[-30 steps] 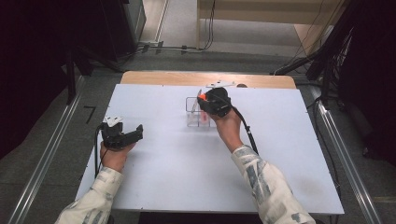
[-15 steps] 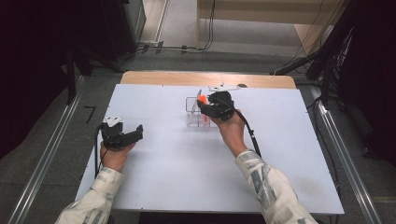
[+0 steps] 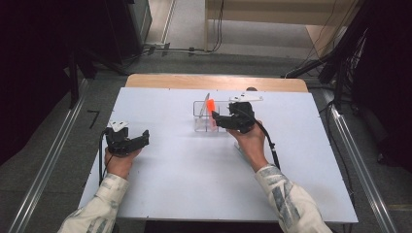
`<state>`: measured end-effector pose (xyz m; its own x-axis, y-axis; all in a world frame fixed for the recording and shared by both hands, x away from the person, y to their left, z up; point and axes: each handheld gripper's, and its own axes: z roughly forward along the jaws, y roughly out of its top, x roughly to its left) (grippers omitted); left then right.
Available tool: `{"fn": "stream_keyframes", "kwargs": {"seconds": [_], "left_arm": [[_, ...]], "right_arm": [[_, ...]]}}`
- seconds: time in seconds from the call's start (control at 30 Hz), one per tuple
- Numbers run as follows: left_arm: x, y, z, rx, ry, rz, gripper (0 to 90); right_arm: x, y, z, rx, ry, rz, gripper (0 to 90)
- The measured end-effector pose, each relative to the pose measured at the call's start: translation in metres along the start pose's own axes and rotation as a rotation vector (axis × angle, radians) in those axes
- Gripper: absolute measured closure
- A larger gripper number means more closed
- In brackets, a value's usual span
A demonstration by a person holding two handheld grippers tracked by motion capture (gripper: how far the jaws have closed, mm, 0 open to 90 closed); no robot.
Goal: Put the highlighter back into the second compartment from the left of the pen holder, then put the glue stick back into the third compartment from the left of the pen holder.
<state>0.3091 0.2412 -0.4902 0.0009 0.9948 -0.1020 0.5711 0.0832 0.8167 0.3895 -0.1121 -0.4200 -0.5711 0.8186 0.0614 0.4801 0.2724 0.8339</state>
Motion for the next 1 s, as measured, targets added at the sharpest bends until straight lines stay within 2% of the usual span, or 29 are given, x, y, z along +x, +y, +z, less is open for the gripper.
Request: {"fn": "stream_keyframes", "kwargs": {"seconds": [0.1, 0.3, 0.4, 0.67, 1.0], "left_arm": [[0.001, 0.0, 0.0, -0.001, 0.002, 0.0, 13.0], [0.0, 0.0, 0.0, -0.001, 0.003, 0.001, 13.0], [0.0, 0.0, 0.0, 0.0, 0.003, -0.001, 13.0], [-0.001, 0.0, 0.001, 0.001, 0.003, 0.001, 13.0], [-0.002, 0.0, 0.002, 0.007, 0.004, 0.01, 13.0]], "right_arm": [[-0.002, -0.003, -0.005, -0.009, -0.017, -0.019, 21.9], [0.0, -0.009, -0.01, 0.017, 0.013, -0.059, 11.1], [0.001, -0.014, -0.012, 0.03, 0.003, -0.079, 10.0], [-0.007, -0.027, -0.019, 0.035, -0.004, -0.068, 11.8], [-0.011, -0.048, -0.028, 0.049, 0.016, -0.06, 12.4]]}}
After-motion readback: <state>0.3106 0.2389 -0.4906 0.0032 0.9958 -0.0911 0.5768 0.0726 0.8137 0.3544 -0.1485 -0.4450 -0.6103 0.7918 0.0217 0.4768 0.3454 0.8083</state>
